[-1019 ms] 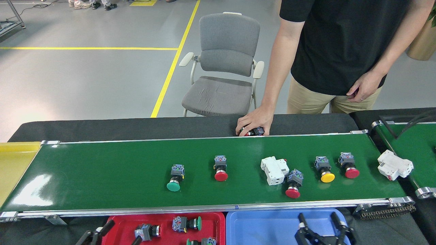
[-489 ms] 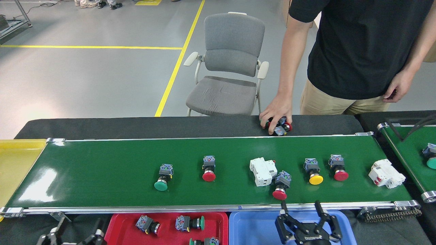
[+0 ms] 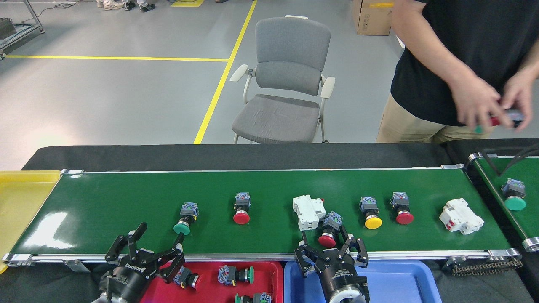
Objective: Pick switch part from conveyor to tray
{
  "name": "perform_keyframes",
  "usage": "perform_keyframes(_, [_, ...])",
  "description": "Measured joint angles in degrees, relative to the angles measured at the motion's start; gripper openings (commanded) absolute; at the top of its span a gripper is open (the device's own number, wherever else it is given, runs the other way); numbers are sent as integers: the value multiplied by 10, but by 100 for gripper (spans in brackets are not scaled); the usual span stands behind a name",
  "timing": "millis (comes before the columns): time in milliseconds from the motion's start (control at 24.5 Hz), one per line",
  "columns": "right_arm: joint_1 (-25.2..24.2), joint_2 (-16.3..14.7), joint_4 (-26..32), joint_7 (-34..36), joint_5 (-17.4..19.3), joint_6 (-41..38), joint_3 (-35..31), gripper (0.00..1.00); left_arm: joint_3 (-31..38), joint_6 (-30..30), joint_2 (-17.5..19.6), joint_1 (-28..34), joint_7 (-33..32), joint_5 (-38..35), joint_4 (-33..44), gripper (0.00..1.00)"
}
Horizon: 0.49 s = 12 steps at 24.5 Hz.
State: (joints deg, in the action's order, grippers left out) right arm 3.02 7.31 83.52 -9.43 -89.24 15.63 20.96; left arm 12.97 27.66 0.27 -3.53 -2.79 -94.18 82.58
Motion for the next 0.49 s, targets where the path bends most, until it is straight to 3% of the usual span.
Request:
perform_keyframes(122, [3,0,-2,-1,0,2,3,27,0,-7,3,-25,0,0,-39,100])
perform_keyframes(204, [6,-1,-3,-5,0,2,6,11,0,-9,4,-36,0,0,-57,100])
perform_keyframes(326, [10,-14,-3,-7,0,4,13,10,0,-12,4,-53,0,-1,-83,96])
perform_keyframes(408, [12,-19,-3,-10,0,6,25,9,0,-25,12,-65,-1,-1,-108,78])
perform_keyframes(489, [12,-27,0,-7,0,-3,38,9,0,-40,25,-69,-2,-1,-127,48])
